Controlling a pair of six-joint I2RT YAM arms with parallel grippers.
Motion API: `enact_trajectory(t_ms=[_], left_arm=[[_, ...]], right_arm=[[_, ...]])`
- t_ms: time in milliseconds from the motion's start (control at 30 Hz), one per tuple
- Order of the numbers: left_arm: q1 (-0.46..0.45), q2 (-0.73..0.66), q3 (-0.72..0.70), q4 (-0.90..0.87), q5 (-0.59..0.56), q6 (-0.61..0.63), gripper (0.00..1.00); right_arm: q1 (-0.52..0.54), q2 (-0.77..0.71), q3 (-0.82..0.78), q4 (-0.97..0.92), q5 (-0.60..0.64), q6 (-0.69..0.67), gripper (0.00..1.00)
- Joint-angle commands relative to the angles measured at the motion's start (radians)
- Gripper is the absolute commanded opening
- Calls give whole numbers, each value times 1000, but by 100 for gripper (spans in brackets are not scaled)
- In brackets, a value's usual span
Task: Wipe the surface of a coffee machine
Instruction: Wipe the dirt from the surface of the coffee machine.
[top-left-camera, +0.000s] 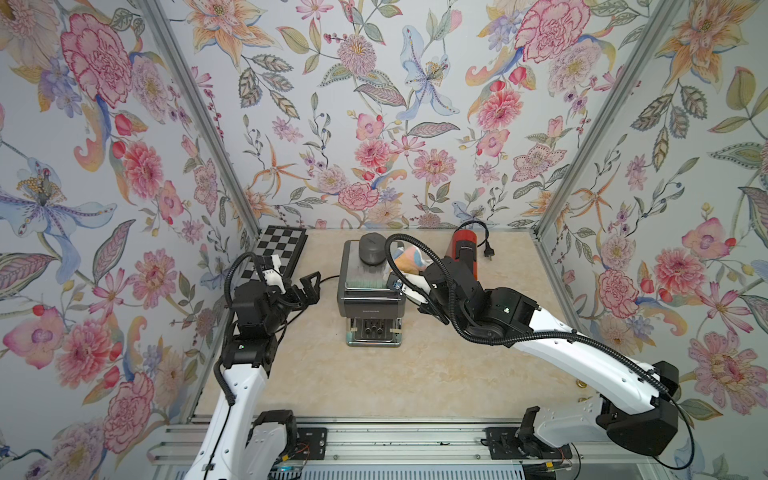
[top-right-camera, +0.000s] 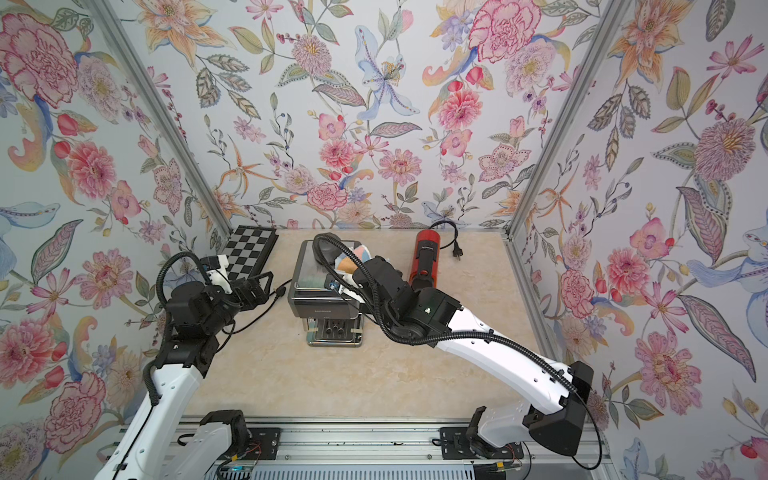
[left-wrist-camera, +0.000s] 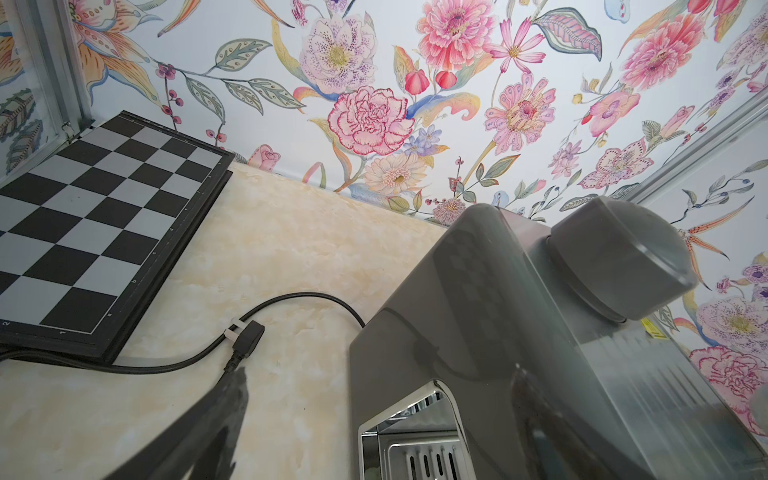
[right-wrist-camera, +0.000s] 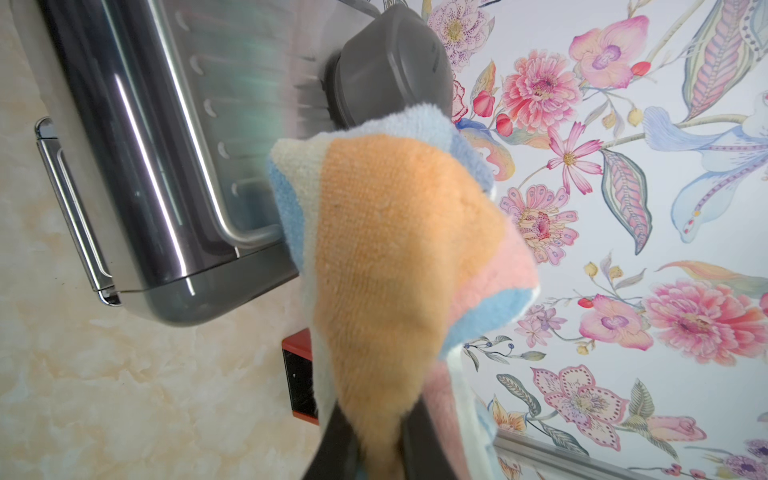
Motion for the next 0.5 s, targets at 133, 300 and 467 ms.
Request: enact_trajectory(t_ms=[133, 300, 467], left_arm=[[9, 15, 43, 17, 15, -2, 99], [10, 15, 39, 25, 23, -10, 99], [10, 6, 42, 17, 21, -7, 99]], right_arm=[[112, -91, -37, 42, 128, -6, 0], [147, -77, -56, 54, 139, 13, 0], [139, -32, -59, 108, 129, 8, 0]])
